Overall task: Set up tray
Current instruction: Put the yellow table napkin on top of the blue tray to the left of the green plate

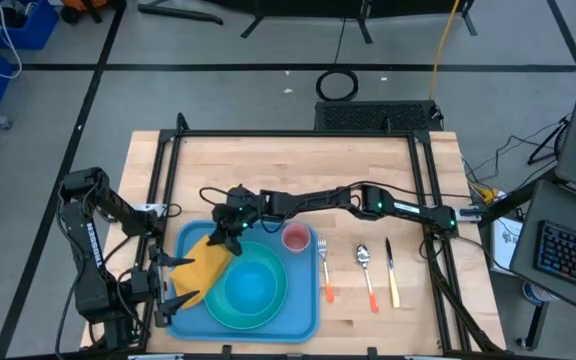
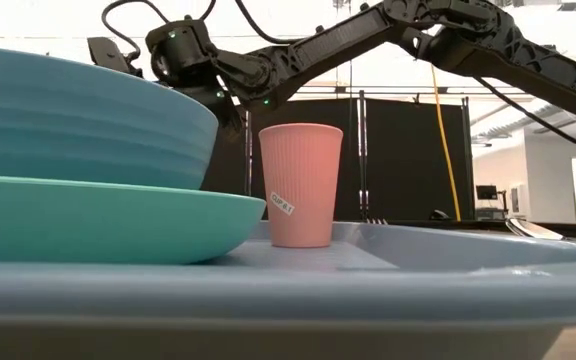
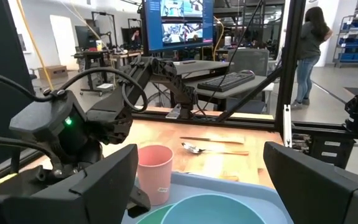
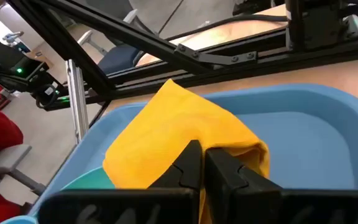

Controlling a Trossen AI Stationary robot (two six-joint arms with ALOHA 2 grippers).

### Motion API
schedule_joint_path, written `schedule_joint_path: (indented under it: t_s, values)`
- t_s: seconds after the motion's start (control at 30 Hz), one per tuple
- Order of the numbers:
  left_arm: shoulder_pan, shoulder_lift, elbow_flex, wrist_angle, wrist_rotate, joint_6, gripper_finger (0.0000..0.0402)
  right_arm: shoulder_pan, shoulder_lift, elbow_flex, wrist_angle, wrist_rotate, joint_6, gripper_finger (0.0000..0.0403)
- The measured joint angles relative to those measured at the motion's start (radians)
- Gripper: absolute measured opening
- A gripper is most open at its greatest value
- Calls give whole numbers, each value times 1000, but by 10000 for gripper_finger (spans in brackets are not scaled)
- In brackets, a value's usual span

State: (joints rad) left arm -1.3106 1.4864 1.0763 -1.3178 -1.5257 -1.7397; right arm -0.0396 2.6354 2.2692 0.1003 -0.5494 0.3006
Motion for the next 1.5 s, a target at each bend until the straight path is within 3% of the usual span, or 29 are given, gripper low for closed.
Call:
schedule_joint_path:
  t_s: [0.33, 0.5, 0.6, 0.9, 1.13, 1.27, 1.5]
  values:
    - [0, 0, 0, 1, 0, 0, 351, -65, 0, 0, 18, 26, -10, 0]
    - [0, 0, 0, 5, 2, 0, 351, -93, 0, 0, 30, -25, 52, 8]
    - [0, 0, 0, 8, 7, 0, 351, -88, 0, 0, 31, -19, 18, 36]
    - [0, 0, 0, 89, 29, 60, 351, -53, 0, 0, 53, 129, -62, 152]
    - [0, 0, 0, 144, 39, 94, 351, -4, -39, 0, 12, 141, -304, 188]
    - [0, 0, 0, 175, 41, 123, 351, 41, -52, 0, -31, 199, -473, 187]
    - [0, 0, -1, 220, 43, 162, 351, 91, -61, 0, -67, 553, -661, 182]
